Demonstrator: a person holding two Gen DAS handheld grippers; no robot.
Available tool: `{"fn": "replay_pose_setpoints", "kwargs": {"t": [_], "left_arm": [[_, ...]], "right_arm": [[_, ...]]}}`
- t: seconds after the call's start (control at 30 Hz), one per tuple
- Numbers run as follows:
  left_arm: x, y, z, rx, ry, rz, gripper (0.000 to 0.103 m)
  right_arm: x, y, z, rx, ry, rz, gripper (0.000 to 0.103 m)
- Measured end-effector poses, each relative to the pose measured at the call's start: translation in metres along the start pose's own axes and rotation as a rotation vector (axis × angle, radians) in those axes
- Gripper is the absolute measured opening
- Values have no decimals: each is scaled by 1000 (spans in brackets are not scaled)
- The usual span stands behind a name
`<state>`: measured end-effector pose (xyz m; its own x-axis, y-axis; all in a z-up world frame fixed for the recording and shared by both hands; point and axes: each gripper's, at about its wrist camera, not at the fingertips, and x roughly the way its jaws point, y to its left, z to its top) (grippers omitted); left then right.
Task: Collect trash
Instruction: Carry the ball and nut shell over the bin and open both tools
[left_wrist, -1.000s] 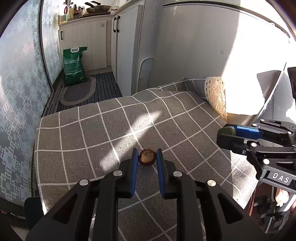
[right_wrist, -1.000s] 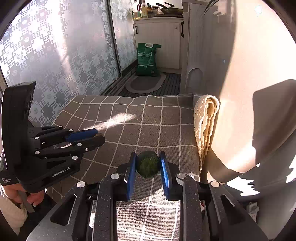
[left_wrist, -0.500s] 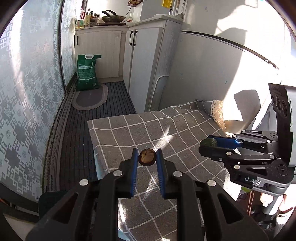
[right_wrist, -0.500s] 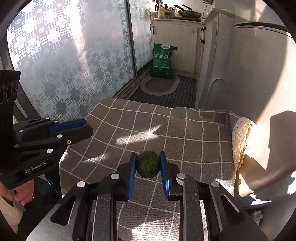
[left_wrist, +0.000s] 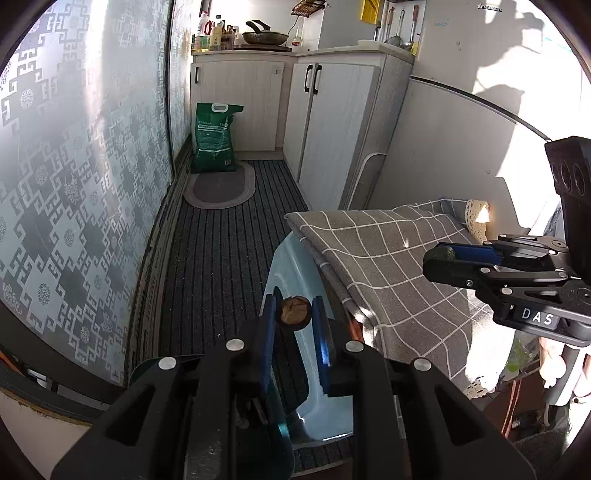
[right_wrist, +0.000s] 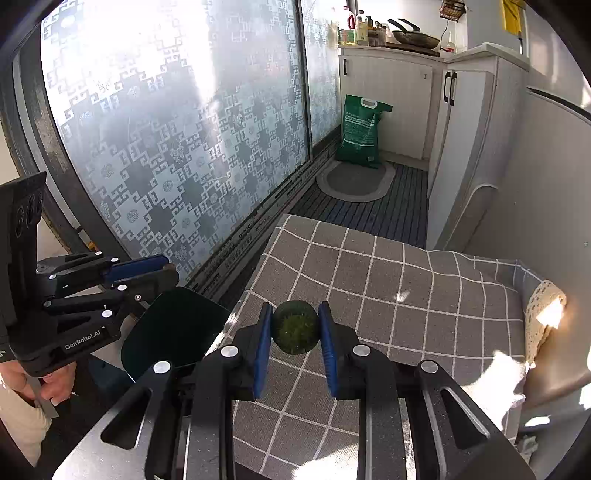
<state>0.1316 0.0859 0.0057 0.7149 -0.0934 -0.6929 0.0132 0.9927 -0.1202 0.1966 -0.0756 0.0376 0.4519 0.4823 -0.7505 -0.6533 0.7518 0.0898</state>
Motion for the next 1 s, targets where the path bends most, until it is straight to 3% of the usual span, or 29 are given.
{"fn": "replay_pose_setpoints", "kwargs": {"t": [0.5, 1.0], "left_arm": [[12, 69, -64, -20, 139, 97, 21], [42, 82, -109, -2, 288, 90, 21]], "right_arm": [[28, 81, 21, -106, 23, 84, 25], [63, 129, 18, -168, 120, 127, 25]]}}
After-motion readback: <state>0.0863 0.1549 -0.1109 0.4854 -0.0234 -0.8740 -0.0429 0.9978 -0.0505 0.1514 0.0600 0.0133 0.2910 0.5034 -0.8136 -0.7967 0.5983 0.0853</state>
